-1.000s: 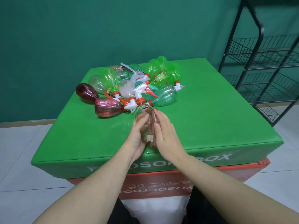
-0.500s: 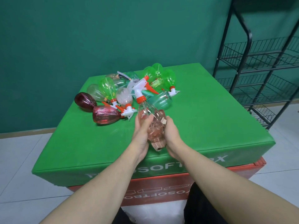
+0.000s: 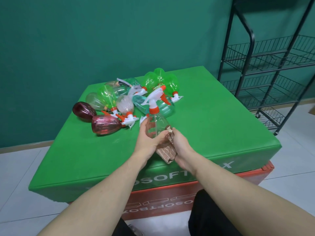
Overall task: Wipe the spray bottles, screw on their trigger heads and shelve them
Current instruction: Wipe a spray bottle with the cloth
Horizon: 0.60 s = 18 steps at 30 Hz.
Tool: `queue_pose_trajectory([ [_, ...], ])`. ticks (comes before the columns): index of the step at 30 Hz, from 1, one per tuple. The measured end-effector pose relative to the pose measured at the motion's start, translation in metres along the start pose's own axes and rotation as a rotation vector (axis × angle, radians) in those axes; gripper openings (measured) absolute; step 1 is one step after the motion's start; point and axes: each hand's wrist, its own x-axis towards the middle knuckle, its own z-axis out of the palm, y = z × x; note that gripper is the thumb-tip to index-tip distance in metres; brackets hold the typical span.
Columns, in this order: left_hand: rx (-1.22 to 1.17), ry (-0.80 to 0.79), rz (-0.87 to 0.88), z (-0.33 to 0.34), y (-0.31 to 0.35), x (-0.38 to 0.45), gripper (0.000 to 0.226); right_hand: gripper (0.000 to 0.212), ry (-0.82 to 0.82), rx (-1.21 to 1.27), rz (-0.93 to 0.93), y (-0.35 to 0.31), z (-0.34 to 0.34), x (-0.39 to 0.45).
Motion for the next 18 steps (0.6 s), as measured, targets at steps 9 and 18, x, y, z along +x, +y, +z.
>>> queue_pose_trajectory([
  [9, 0.195, 0.049, 0.038, 0.019, 0.02, 0.034, 0.079, 0.046, -0.017, -0.195, -0.105, -0.037, -0.034, -0.001],
  [18, 0.23, -0.024, 0.035, 0.082, 0.04, 0.078, 0.085, 0.069, 0.127, -0.439, -0.211, -0.095, -0.117, 0.021],
])
